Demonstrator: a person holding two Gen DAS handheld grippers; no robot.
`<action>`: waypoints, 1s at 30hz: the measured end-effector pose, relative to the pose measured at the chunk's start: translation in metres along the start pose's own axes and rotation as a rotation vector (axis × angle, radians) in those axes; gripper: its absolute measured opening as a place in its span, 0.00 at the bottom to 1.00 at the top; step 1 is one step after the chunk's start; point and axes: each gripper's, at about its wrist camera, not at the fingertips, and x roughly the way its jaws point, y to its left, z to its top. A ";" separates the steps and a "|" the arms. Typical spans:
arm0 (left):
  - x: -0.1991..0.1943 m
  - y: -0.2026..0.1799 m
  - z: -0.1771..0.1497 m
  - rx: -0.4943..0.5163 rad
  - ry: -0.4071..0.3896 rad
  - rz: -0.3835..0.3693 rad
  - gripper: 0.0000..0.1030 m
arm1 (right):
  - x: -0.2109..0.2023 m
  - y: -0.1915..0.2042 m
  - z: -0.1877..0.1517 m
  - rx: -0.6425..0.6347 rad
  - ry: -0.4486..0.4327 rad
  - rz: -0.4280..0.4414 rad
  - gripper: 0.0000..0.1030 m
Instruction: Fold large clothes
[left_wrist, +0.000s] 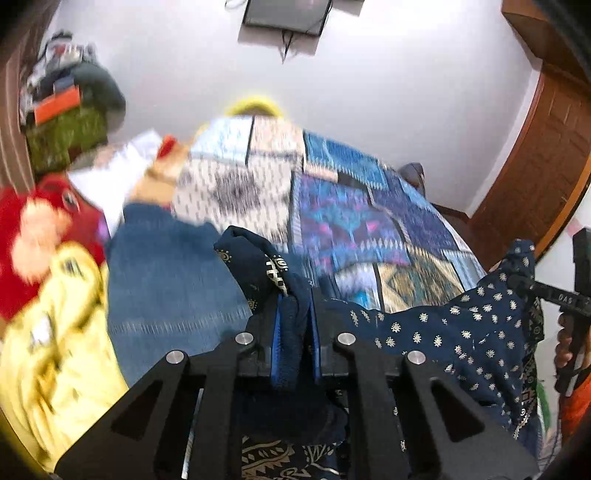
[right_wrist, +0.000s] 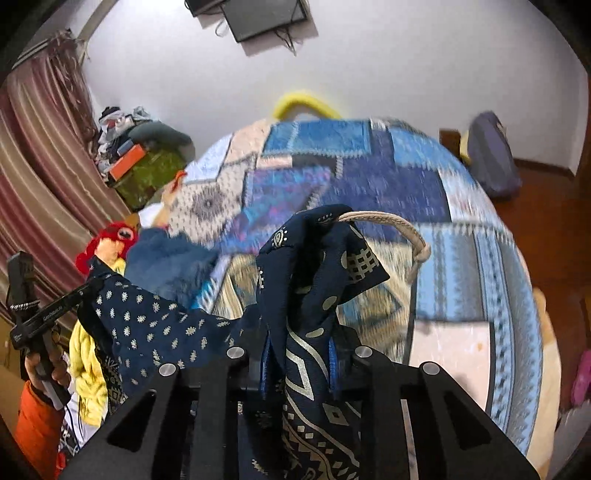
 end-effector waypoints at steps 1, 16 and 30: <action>0.003 0.000 0.007 0.009 -0.014 0.013 0.12 | 0.000 0.001 0.005 0.001 -0.007 0.001 0.20; 0.149 0.043 0.007 -0.068 0.190 0.162 0.15 | 0.120 -0.037 0.026 0.059 0.092 -0.238 0.36; 0.088 0.018 0.000 0.057 0.173 0.157 0.43 | 0.058 -0.040 0.005 0.026 0.038 -0.308 0.95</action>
